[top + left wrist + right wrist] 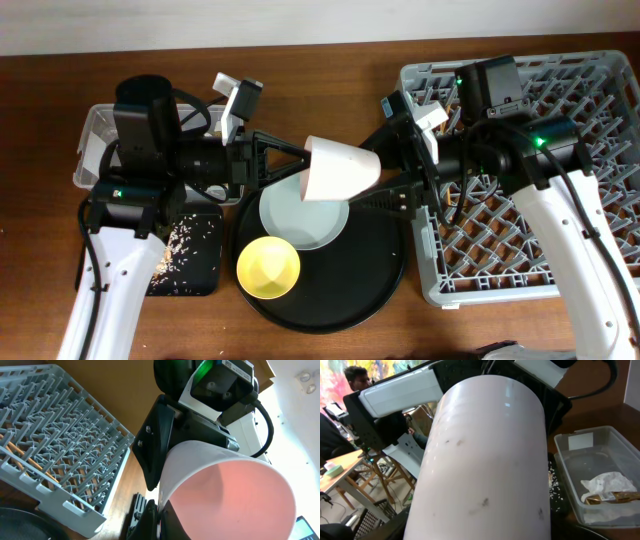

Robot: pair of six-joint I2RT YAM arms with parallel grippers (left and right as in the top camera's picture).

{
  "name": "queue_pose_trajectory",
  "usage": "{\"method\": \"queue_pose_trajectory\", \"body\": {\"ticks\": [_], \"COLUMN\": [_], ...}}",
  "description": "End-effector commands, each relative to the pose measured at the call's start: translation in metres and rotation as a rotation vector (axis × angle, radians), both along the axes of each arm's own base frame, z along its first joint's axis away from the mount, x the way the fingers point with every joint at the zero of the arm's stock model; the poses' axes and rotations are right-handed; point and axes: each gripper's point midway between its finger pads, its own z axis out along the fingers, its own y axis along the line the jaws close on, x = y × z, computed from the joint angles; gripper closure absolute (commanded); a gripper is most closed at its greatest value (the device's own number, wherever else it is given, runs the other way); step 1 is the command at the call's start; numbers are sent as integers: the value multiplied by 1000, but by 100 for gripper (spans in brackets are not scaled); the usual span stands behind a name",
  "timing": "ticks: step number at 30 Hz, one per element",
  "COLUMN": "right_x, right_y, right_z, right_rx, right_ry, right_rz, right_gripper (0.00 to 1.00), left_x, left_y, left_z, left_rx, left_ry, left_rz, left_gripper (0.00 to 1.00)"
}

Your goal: Sort waste into correct bins and load items into the dishwasher rack

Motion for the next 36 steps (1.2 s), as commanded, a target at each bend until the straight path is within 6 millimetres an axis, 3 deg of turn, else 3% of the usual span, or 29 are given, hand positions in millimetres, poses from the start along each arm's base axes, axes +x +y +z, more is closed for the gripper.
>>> {"method": "queue_pose_trajectory", "body": {"ticks": [1, 4, 8, 12, 15, 18, 21, 24, 29, 32, 36], "right_x": [-5, -1, 10, 37, 55, 65, 63, 51, 30, 23, 13], "right_y": [1, 1, -1, -14, -37, -77, -113, -159, -212, -218, -227], "right_z": [8, 3, -12, -47, -75, -103, -121, -140, -154, -160, -182], "right_rx": [24, -10, -108, -329, -491, -661, -780, -944, -1160, -1202, -1276], "right_ry": [-43, -37, 38, 182, 281, 417, 518, 638, 760, 794, 852], "right_rz": [17, -6, -83, -301, -492, -707, -845, -1021, -1272, -1301, -1336], "right_gripper": [39, 43, 48, 51, 53, 54, 54, 54, 54, 54, 53], "left_x": [0, 1, 12, 29, 40, 47, 51, 59, 57, 54, 50], "left_y": [-1, -1, 1, 20, 38, 52, 60, 70, 84, 85, 85], "left_z": [0, 0, -4, -6, -7, -14, -29, -57, -90, -96, -98], "left_rx": [0, 1, 27, 37, 38, 53, 100, 209, 352, 376, 385], "left_ry": [8, 8, 3, 3, 13, 57, 87, 157, 230, 242, 250], "left_rz": [-4, -1, 65, 151, 213, 270, 322, 426, 511, 510, 501], "left_gripper": [83, 80, 59, 57, 57, 57, 56, 56, 57, 57, 57]}}
